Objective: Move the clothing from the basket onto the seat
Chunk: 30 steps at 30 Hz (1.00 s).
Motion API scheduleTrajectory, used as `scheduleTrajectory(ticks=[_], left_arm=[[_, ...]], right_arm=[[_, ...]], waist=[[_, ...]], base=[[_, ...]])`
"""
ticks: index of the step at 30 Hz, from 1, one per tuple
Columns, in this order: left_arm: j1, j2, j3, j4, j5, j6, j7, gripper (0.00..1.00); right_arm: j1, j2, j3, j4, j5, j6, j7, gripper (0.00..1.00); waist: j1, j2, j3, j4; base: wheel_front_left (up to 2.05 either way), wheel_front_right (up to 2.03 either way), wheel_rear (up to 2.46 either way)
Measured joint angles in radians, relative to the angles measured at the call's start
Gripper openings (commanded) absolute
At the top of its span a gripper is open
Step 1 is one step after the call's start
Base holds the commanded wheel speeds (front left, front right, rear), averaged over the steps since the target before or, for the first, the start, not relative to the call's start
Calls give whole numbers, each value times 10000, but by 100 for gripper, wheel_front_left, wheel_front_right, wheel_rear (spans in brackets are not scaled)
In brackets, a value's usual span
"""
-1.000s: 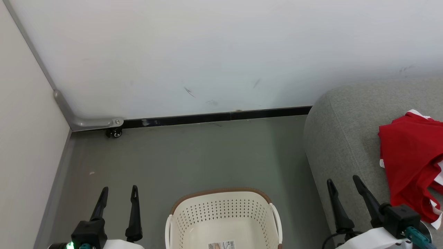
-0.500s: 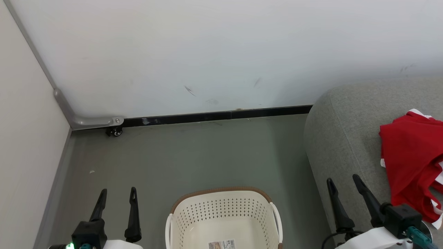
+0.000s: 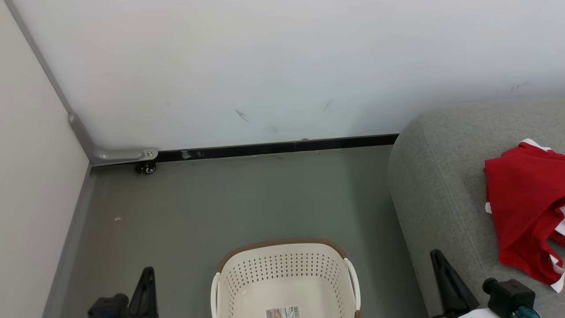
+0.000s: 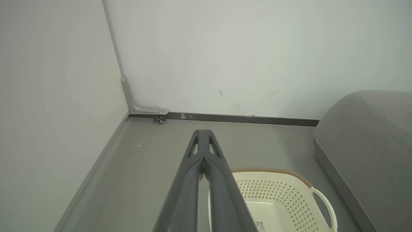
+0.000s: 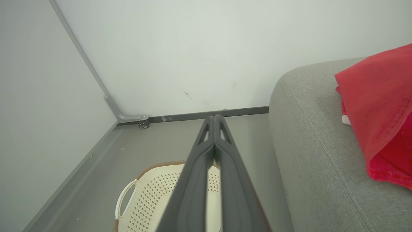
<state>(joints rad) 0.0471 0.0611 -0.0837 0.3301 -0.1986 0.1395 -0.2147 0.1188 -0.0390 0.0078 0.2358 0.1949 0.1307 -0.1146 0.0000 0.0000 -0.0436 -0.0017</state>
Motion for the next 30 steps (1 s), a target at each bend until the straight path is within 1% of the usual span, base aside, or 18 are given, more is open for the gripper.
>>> scheduleTrajectory(ticks=[5, 6, 11, 16, 21, 30], left_arm=[[-313, -6, 313, 176, -725, -119, 318, 0], [-313, -6, 313, 176, -725, -119, 318, 0], [-337, -19, 426, 236, -1576, -267, 654, 0], [-488, -40, 616, 268, -2265, -408, 899, 0], [-548, -50, 761, 272, -2984, -531, 1179, 0], [-646, -69, 970, 257, -4316, -794, 1544, 0]], right_arm=[[-19, 2, -56, 0, 706, 0, 100, 0], [-19, 2, -56, 0, 706, 0, 100, 0], [-126, 4, -130, 13, 1687, 0, 209, 0], [-196, 4, -182, 12, 2629, 0, 314, 0], [-228, 6, -274, 12, 3298, 0, 468, 0], [-419, 6, -389, 8, 4589, 0, 708, 0]], waist=[[0, 0, 19, -4], [0, 0, 19, -4], [1, 0, 48, -1], [12, 0, 70, 3], [53, 0, 73, 5], [140, 0, 41, 10]], base=[[0, 0, 0], [0, 0, 0], [0, 0, 0], [0, 0, 0], [0, 0, 0], [0, 0, 0]])
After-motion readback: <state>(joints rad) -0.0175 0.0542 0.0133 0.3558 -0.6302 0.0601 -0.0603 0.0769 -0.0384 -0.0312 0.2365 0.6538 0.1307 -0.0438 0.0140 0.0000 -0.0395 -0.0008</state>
